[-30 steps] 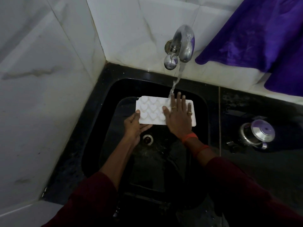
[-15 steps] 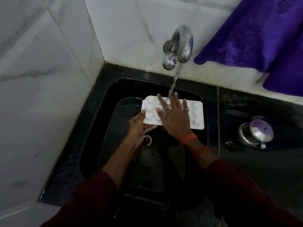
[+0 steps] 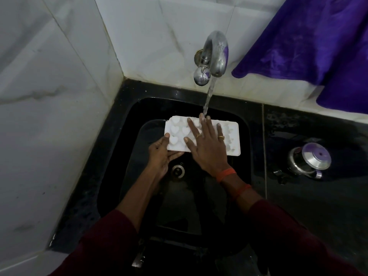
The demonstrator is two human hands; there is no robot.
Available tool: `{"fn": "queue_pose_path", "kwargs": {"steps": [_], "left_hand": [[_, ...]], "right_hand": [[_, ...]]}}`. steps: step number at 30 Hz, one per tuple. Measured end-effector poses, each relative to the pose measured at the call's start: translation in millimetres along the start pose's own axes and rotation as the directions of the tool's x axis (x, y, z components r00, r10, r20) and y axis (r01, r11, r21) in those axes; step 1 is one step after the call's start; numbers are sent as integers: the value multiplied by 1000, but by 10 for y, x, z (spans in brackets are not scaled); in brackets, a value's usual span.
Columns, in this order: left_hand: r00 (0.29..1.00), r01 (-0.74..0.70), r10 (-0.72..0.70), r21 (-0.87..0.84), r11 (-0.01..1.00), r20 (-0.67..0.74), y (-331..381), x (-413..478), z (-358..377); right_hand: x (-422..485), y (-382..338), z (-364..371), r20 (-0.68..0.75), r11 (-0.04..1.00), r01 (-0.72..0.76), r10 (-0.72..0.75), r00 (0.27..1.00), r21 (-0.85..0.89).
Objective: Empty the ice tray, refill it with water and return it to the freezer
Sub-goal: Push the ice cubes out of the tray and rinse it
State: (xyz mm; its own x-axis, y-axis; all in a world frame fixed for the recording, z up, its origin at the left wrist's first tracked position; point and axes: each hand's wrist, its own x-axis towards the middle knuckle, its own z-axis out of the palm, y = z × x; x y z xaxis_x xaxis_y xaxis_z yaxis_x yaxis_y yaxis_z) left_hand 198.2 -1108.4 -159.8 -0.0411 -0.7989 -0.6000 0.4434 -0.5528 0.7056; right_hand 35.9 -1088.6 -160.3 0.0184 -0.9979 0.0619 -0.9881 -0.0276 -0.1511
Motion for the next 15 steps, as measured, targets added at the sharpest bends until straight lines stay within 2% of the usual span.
{"fn": "queue_pose_path", "kwargs": {"steps": [3, 7, 11, 13, 15], "left_hand": [[999, -11, 11, 3, 1000, -52, 135, 36, -141], [997, -37, 37, 6, 999, -75, 261, 69, -317], [995, -51, 52, 9, 999, -88, 288, 49, -384], [992, -75, 77, 29, 997, -104, 301, 39, -418], [985, -119, 129, 84, 989, -118, 327, 23, -448]], "right_hand": [[-16, 230, 23, 1, 995, -100, 100, 995, 26], [-123, 512, 100, 91, 951, -249, 236, 968, 181], [-74, 580, 86, 204, 841, -387, 332, 921, 378], [68, 564, -25, 196, 755, -438, 395, 898, 488], [250, 520, -212, 139, 733, -411, 404, 904, 542]]}}
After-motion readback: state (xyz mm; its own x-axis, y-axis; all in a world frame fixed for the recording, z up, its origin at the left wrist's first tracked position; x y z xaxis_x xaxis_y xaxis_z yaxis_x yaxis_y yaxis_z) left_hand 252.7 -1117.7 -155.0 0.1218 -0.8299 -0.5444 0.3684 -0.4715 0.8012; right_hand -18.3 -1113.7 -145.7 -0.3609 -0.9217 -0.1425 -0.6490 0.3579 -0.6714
